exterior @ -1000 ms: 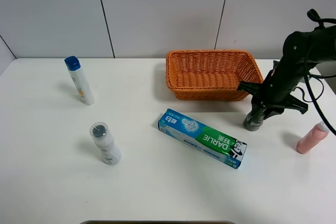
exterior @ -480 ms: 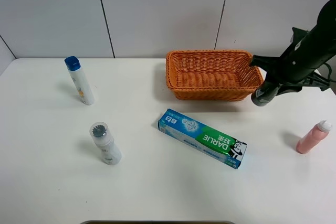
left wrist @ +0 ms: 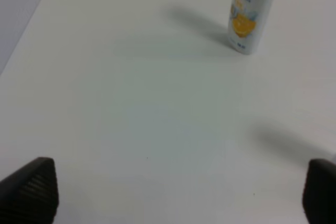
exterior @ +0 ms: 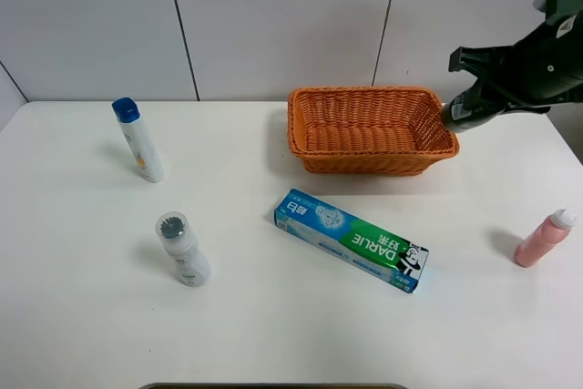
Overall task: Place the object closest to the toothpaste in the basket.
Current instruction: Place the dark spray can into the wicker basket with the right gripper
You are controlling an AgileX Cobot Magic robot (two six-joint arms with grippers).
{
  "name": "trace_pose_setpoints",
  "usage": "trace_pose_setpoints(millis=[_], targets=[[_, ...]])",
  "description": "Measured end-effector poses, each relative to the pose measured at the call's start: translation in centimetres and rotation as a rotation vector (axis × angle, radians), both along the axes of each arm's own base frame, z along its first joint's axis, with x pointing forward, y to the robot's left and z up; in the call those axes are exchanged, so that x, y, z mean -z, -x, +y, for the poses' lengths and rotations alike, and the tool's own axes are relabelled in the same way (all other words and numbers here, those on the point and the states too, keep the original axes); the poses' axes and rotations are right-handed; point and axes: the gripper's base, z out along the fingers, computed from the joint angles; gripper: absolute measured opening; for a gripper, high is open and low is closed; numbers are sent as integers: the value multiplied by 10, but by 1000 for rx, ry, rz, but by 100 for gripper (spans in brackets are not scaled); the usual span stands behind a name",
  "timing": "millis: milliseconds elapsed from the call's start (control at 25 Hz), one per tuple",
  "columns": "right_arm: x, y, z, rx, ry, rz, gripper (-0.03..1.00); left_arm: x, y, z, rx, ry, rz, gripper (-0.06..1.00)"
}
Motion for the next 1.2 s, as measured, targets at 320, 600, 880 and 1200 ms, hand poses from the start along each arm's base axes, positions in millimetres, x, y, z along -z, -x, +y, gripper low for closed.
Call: trace_pose_setpoints(millis=[320,600,880,1200], targets=[[-29,-21,18,-92,16,-159,35,0,0,0,0,0,0,94],[-4,-59,37,-157,53,-99,35,0,0,0,0,0,0,94],[28,-101,51,-196,83,-42,35,0,0,0,0,0,0,94],[65,-137,60,-235,118,7,35,0,0,0,0,0,0,94]])
